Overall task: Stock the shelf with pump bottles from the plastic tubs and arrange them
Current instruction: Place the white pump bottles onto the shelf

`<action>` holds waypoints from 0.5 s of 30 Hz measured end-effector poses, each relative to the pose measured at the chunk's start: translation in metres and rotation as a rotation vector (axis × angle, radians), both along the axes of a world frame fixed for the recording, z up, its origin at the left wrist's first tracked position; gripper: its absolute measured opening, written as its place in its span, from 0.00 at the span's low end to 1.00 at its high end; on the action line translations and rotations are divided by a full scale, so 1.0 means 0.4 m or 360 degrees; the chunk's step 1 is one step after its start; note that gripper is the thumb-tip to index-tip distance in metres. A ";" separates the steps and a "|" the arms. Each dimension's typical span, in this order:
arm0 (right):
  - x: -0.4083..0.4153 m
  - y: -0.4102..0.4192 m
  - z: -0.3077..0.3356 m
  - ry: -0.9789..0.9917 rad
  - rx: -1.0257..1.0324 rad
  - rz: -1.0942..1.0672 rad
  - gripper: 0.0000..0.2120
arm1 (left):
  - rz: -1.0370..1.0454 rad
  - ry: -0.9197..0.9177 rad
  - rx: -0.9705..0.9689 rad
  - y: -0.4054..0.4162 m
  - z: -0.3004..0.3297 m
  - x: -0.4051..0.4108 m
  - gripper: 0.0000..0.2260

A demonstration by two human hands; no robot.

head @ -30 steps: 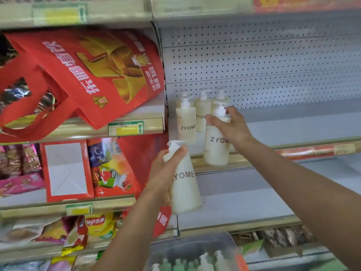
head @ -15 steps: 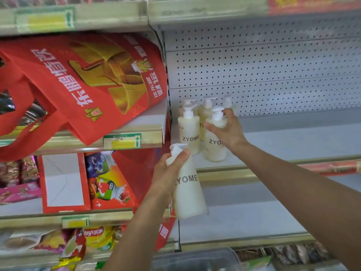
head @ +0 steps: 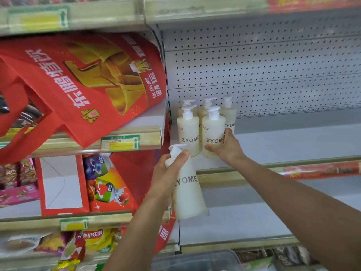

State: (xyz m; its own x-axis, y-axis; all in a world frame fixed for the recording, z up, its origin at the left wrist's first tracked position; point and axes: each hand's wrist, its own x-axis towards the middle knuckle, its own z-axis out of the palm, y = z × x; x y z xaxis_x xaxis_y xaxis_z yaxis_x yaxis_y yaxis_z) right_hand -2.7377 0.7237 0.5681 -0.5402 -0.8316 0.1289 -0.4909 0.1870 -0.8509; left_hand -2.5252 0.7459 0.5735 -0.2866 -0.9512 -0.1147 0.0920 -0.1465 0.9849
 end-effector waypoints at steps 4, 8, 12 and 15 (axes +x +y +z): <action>-0.006 -0.024 -0.003 0.0020 -0.0003 -0.0017 0.33 | 0.0027 0.0008 0.0000 -0.004 0.010 -0.010 0.16; -0.012 -0.020 -0.005 -0.0020 0.0043 0.0013 0.38 | 0.0018 0.0028 -0.0007 -0.001 0.023 -0.018 0.20; 0.004 0.046 0.011 0.0090 -0.0161 -0.0113 0.32 | 0.0028 0.0035 -0.0005 0.005 0.043 -0.024 0.17; 0.045 0.122 0.062 -0.0165 -0.0116 0.0223 0.21 | 0.0030 0.0034 -0.0076 0.008 0.063 -0.038 0.17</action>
State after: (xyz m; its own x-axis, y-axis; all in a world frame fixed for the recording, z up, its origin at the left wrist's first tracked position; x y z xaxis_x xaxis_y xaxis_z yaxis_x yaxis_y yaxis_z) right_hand -2.7196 0.7726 0.5931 -0.4335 -0.8901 0.1411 -0.4168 0.0592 -0.9070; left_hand -2.5406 0.7489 0.5988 -0.2705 -0.9606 -0.0633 0.1157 -0.0977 0.9885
